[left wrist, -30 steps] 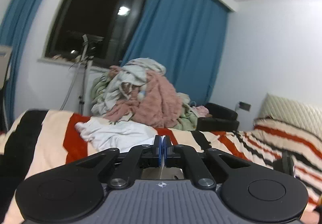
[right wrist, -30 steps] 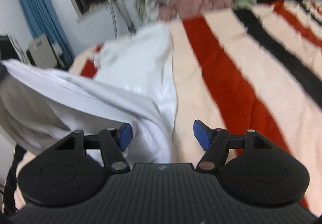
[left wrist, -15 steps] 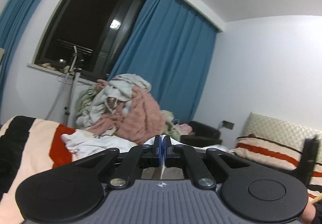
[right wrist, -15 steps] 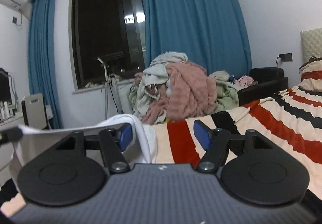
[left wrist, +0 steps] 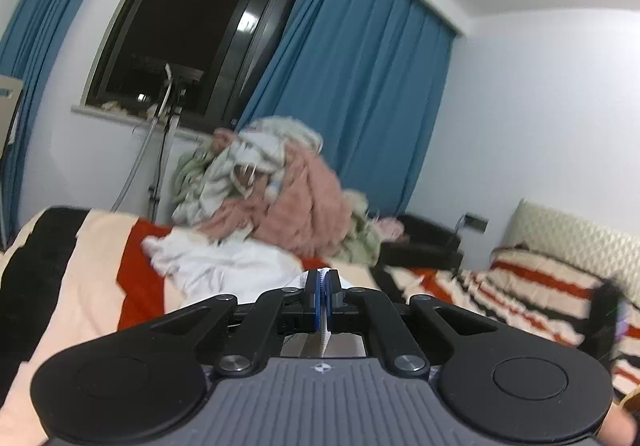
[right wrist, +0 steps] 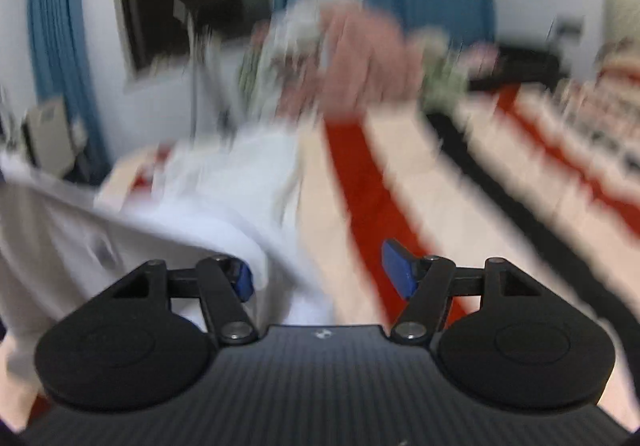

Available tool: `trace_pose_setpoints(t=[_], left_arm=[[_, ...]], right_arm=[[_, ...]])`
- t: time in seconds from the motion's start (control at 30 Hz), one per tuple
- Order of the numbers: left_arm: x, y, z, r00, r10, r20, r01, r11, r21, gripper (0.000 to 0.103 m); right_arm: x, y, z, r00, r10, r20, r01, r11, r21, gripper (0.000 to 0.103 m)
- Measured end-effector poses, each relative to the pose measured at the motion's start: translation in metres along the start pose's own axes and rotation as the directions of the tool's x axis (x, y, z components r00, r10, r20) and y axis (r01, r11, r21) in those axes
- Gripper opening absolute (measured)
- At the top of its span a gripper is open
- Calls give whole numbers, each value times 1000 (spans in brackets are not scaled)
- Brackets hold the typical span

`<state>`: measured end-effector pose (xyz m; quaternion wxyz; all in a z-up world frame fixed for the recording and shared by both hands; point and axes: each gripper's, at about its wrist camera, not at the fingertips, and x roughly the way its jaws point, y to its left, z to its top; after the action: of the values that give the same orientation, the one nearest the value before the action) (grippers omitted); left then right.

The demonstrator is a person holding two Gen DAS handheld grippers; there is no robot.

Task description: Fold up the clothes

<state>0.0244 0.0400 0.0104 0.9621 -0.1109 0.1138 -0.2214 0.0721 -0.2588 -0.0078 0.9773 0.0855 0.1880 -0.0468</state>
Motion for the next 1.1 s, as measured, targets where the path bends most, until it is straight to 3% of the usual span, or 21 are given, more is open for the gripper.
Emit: trace_pose_setpoints(t=[0.07,0.13,0.2,0.27,0.4,0.5,0.63,0.7,0.8,0.87,0.93,1.0,1.1], left_arm=[[4,1,-6,999,21,-37,-21,1000,7,4],[9,3,-10,996,47,-72,-46,999,8,12],[13,2,-17,993,63,-104,-61,998,24,33],[16,1,-23,987,80,-137,-75,996,42,48],[28,-13,-39,970,146,-196,-113,979,170,63],[32,-33,-54,965,180,-191,-115,945,307,75],[35,-57,-74,966,160,-205,-55,896,440,76],[38,-66,-83,963,182,-197,-63,867,494,77],[49,-72,-97,937,306,-169,-159,804,573,79],[56,-67,-103,901,417,-121,-266,750,605,80],[55,-55,-96,863,501,-63,-381,728,570,82],[46,-43,-83,848,530,-15,-456,745,487,91],[23,-31,-66,846,533,14,-501,786,362,99]], right_arm=[[-14,0,7,994,-8,106,10,1000,-23,66],[-22,-1,12,987,-7,163,15,999,-49,66],[-25,5,12,985,-1,171,16,996,-85,66],[-25,7,13,986,15,166,1,995,-99,66],[-22,5,14,985,46,164,-31,995,-93,66],[-28,2,14,986,52,159,-42,997,-67,66],[-31,-3,14,987,50,155,-46,998,-31,66],[-31,-6,14,987,52,154,-50,999,-17,66],[-34,-6,13,985,56,163,-54,998,-13,66],[-35,-7,13,984,48,171,-47,999,-8,66],[-33,-11,13,985,31,169,-32,999,3,66],[-29,-15,12,987,9,159,-11,1000,17,66],[-19,-19,10,991,-6,135,3,1000,21,66]])
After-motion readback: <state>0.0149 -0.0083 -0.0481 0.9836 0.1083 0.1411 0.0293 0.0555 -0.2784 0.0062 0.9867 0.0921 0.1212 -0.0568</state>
